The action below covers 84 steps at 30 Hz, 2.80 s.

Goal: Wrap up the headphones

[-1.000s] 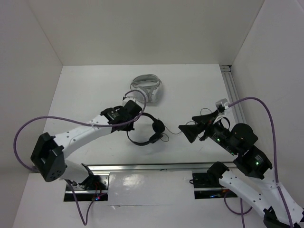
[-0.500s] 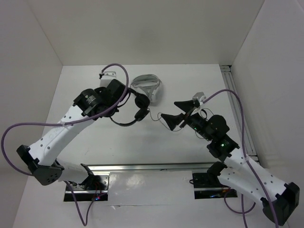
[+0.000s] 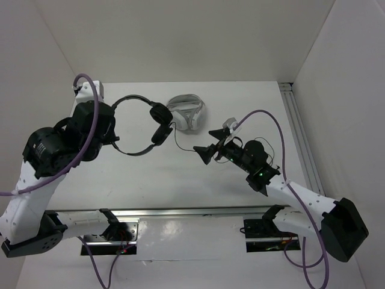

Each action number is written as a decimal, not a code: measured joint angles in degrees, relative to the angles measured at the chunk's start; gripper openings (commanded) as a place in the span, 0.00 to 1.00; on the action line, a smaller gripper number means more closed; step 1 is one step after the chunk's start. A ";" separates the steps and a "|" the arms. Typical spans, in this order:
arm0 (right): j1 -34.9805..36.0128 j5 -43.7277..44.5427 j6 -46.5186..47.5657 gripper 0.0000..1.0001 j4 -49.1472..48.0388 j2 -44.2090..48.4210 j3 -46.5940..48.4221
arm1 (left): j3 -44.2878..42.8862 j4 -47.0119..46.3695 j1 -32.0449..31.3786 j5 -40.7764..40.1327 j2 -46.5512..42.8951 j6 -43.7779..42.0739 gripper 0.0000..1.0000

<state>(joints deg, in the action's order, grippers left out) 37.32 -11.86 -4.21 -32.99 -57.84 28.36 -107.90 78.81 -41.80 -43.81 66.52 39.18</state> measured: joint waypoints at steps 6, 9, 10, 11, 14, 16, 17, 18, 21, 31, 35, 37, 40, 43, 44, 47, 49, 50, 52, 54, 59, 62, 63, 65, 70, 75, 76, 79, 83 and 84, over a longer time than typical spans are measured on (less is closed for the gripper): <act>-0.04 -2.51 -0.55 0.97 -3.82 -2.73 -0.68 | -2.38 0.33 0.09 0.63 1.40 -1.81 0.00; -0.04 -2.56 -0.79 0.96 -4.92 -1.09 -1.92 | -2.36 0.55 0.42 0.68 2.69 -2.67 0.00; -0.04 -2.51 -0.79 0.96 -5.01 -0.61 -1.95 | -2.36 0.57 0.44 0.68 3.08 -2.91 0.00; -0.04 -2.32 -0.87 0.96 -5.25 -0.02 -1.95 | -2.36 0.59 0.48 0.66 3.43 -2.99 0.00; -0.02 1.62 -2.71 0.96 -8.09 2.60 -3.34 | -2.27 0.57 0.48 0.63 4.15 -3.04 0.00; -0.07 4.70 -4.26 0.94 -11.39 5.64 -6.05 | -1.73 0.52 0.70 0.68 4.33 -3.06 0.00; -0.24 5.03 -4.31 0.94 -11.85 7.13 -7.06 | -1.22 0.48 0.83 0.66 4.37 -3.08 0.00; -0.28 4.61 -4.22 0.93 -11.54 8.11 -7.34 | -0.66 0.52 0.92 0.63 4.37 -3.08 0.00; -0.35 1.22 -3.13 0.92 -9.16 7.74 -4.96 | 0.11 0.59 1.03 0.66 4.66 -3.17 0.00; -0.35 -3.39 -3.10 0.90 -8.07 5.86 -5.86 | 1.05 -0.76 1.55 1.60 4.66 -3.17 0.00; -0.35 -4.63 -2.91 0.90 -7.96 1.73 -5.84 | 1.44 -1.20 1.79 2.12 4.61 -3.17 0.00; -0.35 -4.90 -2.91 0.90 -8.02 -0.44 -5.84 | 1.60 -1.38 1.99 2.34 4.61 -3.19 0.00; -0.35 -4.83 -2.93 0.89 -8.24 -2.99 -5.84 | 1.81 -1.75 2.12 2.80 4.52 -3.17 0.00; -0.35 -4.42 -2.93 0.87 -9.44 -6.19 -5.81 | 1.81 -2.32 2.16 3.56 4.52 -3.21 0.00; -0.35 -4.22 -2.93 0.87 -9.73 -7.23 -5.81 | 1.81 -2.56 2.19 3.74 4.52 -3.23 0.00; -0.35 -3.52 -2.89 0.83 -10.80 -9.94 -5.77 | 1.81 -2.99 2.19 4.11 4.44 -3.23 0.00; -0.35 -2.91 -2.78 0.79 -11.37 -11.82 -5.40 | 1.81 -3.02 2.19 4.28 4.28 -3.23 0.00; -0.35 -2.62 -2.71 0.77 -11.61 -12.79 -5.09 | 1.81 -2.99 2.19 4.31 4.20 -3.23 0.00; -0.52 -2.12 -2.64 0.73 -11.98 -14.73 -4.52 | 1.73 -2.97 2.19 4.31 3.96 -3.23 0.00; -0.61 -2.01 -2.67 0.69 -12.92 -16.46 -4.31 | 1.70 -2.97 2.25 4.28 3.67 -3.23 0.00; -1.07 -1.99 -3.61 0.55 -16.31 -20.06 -4.33 | 1.25 -2.97 2.62 4.24 2.93 -3.21 0.00; -1.62 -2.14 -3.80 0.50 -17.27 -21.05 -4.33 | 0.85 -2.86 2.75 3.69 2.67 -3.17 0.00; -1.64 -2.12 -3.80 0.50 -17.35 -21.11 -4.33 | 0.70 -2.82 2.86 3.41 2.64 -3.13 0.00; -1.75 -2.12 -3.87 0.49 -17.57 -21.00 -4.44 | 0.61 -2.69 3.19 2.78 2.60 -2.97 0.00; -1.75 -1.75 -3.98 0.21 -18.01 -18.71 -7.06 | 0.61 -2.51 4.63 2.01 2.60 -2.91 0.00; -1.75 -0.57 -5.11 0.00 -17.73 -18.18 -7.76 | 0.61 -2.73 5.53 2.21 2.60 -2.89 0.00; -1.75 -0.50 -5.22 0.00 -17.62 -18.16 -7.76 | 0.61 -2.84 5.60 2.16 2.60 -2.89 0.00; -1.70 0.26 -5.57 0.00 -16.02 -17.35 -7.74 | 1.25 -3.72 6.03 1.70 2.58 -2.95 0.00; 1.49 6.51 -5.16 0.00 -9.05 -10.82 -7.34 | 9.14 -8.98 6.16 -1.53 1.33 -3.76 0.00; 3.23 9.16 -4.68 0.00 -7.28 -8.74 -6.99 | 11.45 -10.23 6.16 -2.16 1.29 -4.50 0.00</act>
<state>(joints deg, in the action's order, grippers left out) 40.56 -2.70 -8.88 -40.27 -66.59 21.37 -96.44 68.58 -35.64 -45.98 67.81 34.68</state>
